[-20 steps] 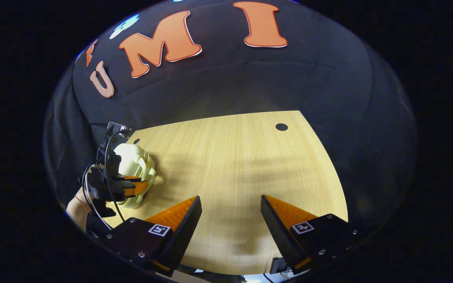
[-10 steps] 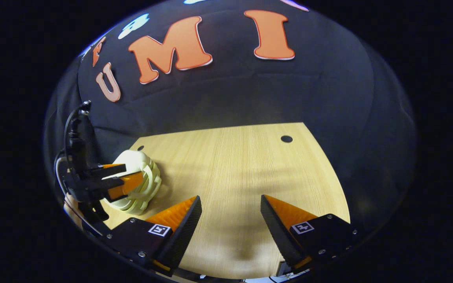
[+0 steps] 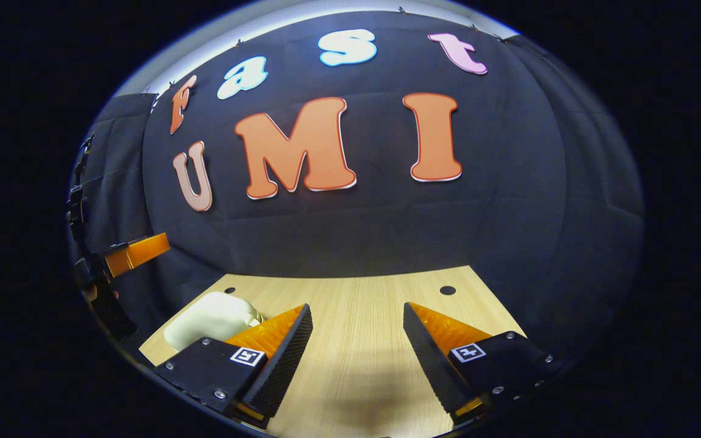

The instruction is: First open the suitcase, pack the skin care products into it, and then close the suitcase.

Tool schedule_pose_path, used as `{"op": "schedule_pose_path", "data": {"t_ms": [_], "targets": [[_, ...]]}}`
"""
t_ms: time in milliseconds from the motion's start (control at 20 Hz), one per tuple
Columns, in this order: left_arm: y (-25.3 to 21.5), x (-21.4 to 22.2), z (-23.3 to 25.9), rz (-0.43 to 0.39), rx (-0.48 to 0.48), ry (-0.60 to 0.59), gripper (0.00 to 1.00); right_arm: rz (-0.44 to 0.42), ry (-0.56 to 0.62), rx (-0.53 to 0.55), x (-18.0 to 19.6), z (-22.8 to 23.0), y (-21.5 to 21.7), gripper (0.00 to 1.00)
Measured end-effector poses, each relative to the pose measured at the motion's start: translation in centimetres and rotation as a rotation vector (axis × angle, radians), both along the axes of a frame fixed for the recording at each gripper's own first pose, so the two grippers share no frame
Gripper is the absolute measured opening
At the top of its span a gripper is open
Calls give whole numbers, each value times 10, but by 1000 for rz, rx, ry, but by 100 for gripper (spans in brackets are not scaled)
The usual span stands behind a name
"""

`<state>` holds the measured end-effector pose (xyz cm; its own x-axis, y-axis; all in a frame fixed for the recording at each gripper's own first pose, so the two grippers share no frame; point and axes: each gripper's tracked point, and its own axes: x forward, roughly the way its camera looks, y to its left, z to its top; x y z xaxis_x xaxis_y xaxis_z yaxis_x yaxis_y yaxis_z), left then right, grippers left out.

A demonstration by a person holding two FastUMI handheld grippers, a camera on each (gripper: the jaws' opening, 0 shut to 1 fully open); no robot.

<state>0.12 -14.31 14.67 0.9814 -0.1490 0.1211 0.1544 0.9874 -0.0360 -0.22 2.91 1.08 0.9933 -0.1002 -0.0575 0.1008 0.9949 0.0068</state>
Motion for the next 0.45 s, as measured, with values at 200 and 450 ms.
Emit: {"op": "schedule_pose_path", "data": {"t_ms": [200, 450], "targets": [[48, -20, -3, -14, -61, 2, 98, -2, -32, -13, -20, -3, 32, 96], [84, -42, 10, -15, -64, -23, 97, -3, -35, -35, -45, -4, 56, 96]]}}
